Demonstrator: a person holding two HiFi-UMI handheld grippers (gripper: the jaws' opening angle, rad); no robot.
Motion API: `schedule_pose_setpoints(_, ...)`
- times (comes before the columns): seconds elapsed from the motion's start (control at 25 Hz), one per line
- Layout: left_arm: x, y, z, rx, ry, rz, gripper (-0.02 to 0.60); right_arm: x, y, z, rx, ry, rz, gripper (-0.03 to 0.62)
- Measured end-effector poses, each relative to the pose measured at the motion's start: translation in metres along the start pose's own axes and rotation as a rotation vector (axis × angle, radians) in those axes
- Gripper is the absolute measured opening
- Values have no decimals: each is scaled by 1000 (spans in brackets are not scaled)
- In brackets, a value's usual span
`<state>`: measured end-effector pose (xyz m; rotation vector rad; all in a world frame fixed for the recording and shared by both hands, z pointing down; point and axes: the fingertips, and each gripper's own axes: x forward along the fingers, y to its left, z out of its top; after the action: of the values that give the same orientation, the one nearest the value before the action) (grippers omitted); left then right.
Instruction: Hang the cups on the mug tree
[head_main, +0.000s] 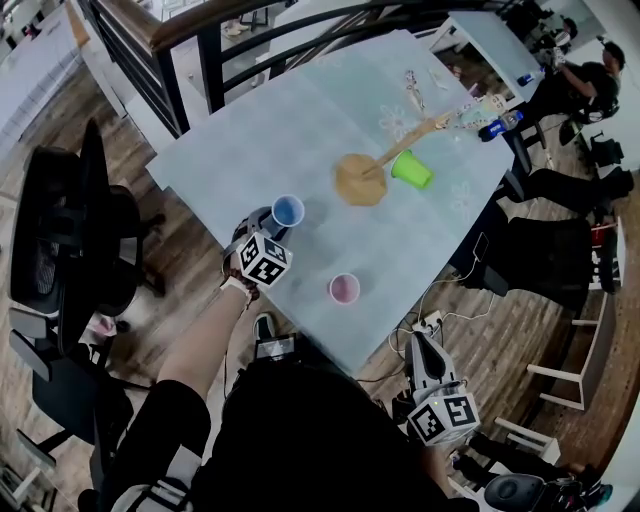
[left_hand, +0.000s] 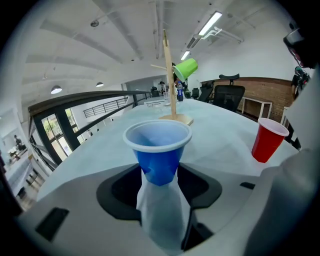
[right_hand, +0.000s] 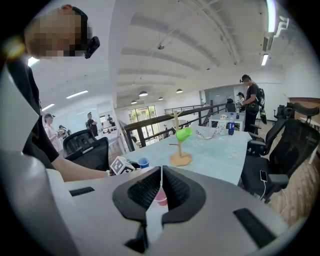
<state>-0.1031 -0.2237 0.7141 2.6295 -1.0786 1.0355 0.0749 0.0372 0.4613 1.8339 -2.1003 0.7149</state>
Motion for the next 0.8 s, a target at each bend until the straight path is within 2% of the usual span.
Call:
schedule_pose_setpoints(0.2,-6,5,15,78,1,39,233,-3,-6,0,5,-8,10,35)
schedule_pose_setpoints(0.44,-17,18,42,211,-1,95,233,-4,-12,1,21,-14,36,35)
schedule_pose_setpoints(0.8,-30,52,106,326,-20,204,233,-7,-32,3,76,-25,92,35)
